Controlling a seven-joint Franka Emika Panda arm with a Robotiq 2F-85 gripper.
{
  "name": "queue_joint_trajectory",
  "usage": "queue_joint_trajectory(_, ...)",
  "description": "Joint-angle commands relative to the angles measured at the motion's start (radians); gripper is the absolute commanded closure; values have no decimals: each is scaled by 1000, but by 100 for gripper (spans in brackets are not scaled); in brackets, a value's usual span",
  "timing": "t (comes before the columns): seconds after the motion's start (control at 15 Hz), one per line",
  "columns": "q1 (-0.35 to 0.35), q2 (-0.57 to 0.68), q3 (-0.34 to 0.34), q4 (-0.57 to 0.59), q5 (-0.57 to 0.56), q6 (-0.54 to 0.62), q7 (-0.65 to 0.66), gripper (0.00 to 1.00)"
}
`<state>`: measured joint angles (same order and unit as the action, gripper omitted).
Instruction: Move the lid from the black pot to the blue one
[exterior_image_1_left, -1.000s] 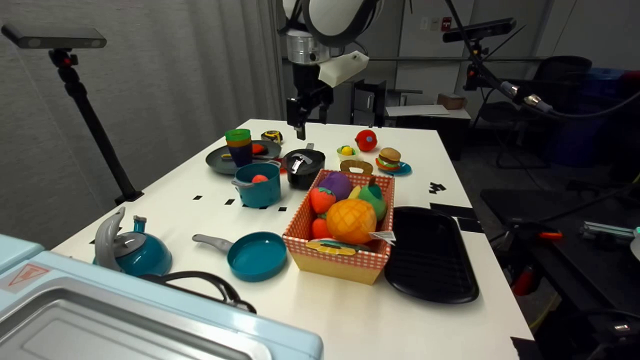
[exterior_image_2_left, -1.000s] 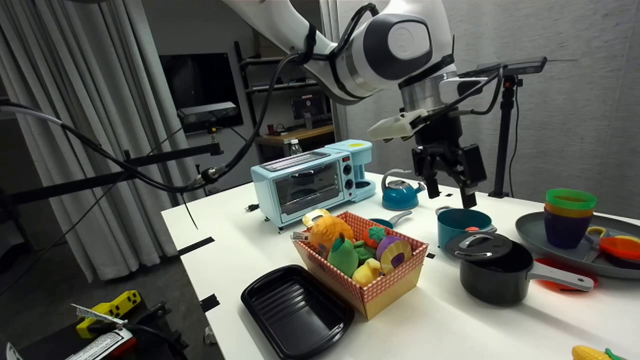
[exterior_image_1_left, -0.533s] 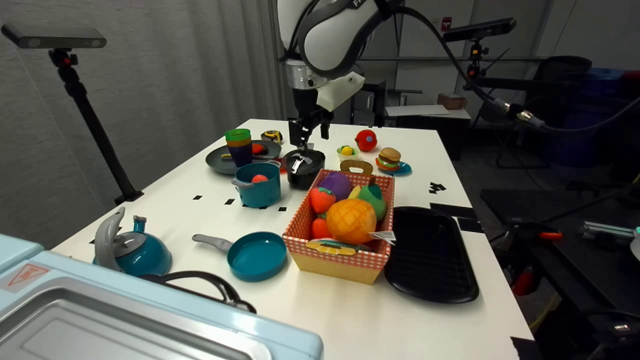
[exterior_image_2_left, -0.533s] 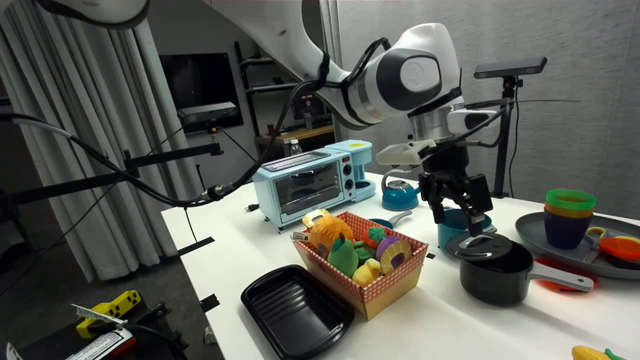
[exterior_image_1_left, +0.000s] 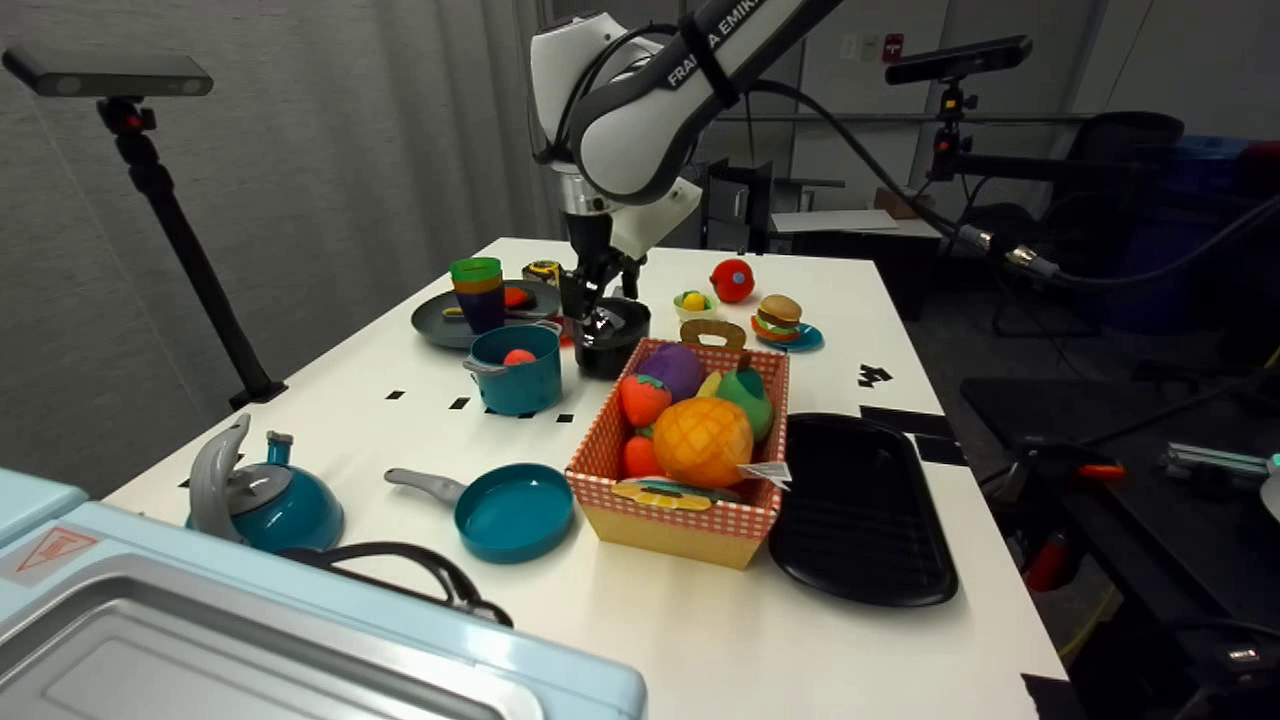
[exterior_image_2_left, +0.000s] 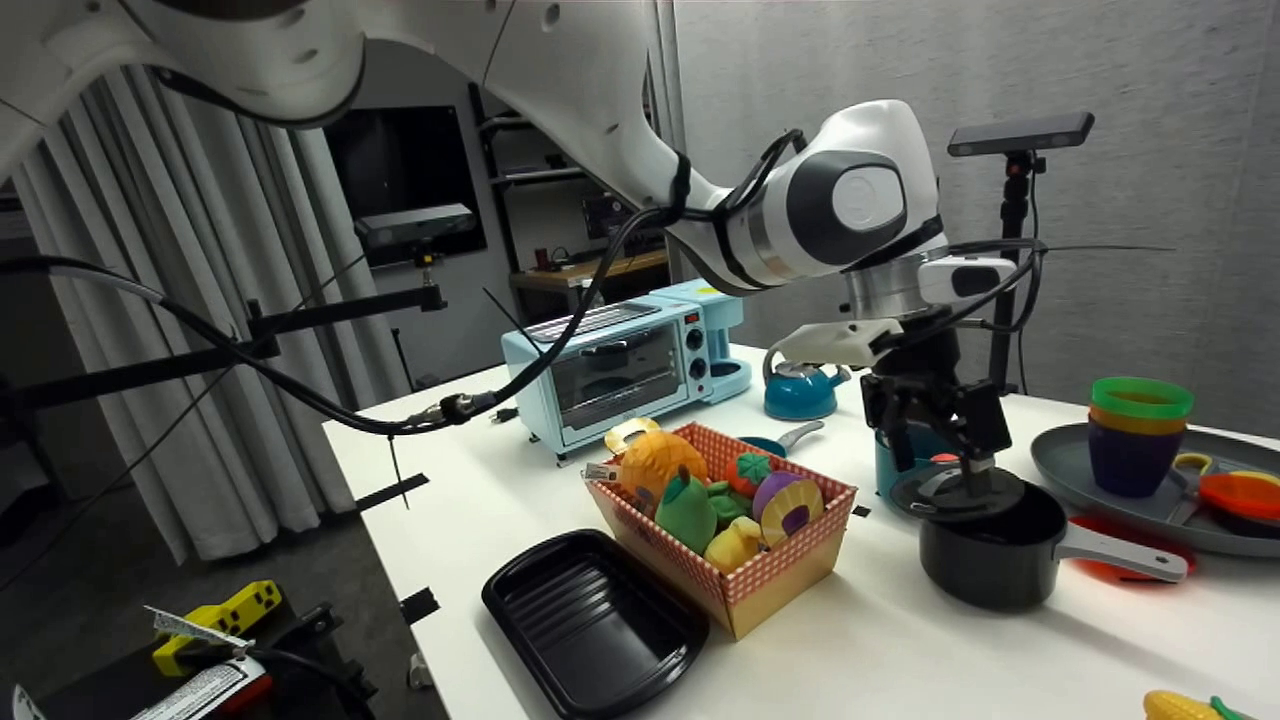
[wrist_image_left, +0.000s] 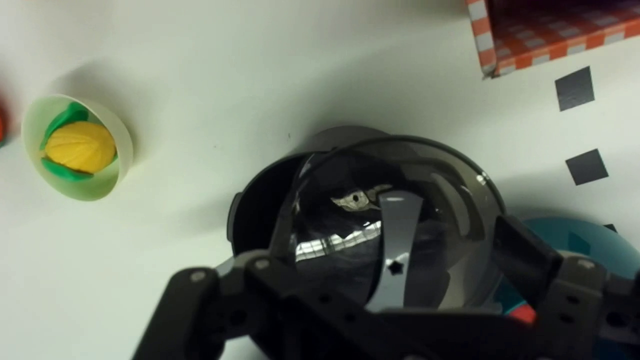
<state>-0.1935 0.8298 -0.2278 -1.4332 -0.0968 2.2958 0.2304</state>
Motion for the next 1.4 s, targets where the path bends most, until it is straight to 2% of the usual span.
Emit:
queue_joint_trajectory(0.0,-8,78,-10,122,-7,-30,-19,0)
queue_joint_trajectory(0.07,-8,87,-10,136,-7,-31,-22,0)
queue_joint_trajectory(0.13,-13,96,-10,151,-5,-34,-26,4)
queue_joint_trajectory(0.2,-14,104,-9,163,-4,-35,-29,26)
queue_joint_trajectory(0.33,-15,117,-11,181,-5,-31,-27,31)
queue_joint_trajectory(0.4,-13,122,-13,190,-8,-30,-26,38)
queue_joint_trajectory(0.93,-27,143,-18,251,4,-82,-6,99)
queue_joint_trajectory(1.07,-40,150,-18,282,11,-110,-5,95)
queue_joint_trajectory(1.33,-53,161,-13,353,22,-177,5,95)
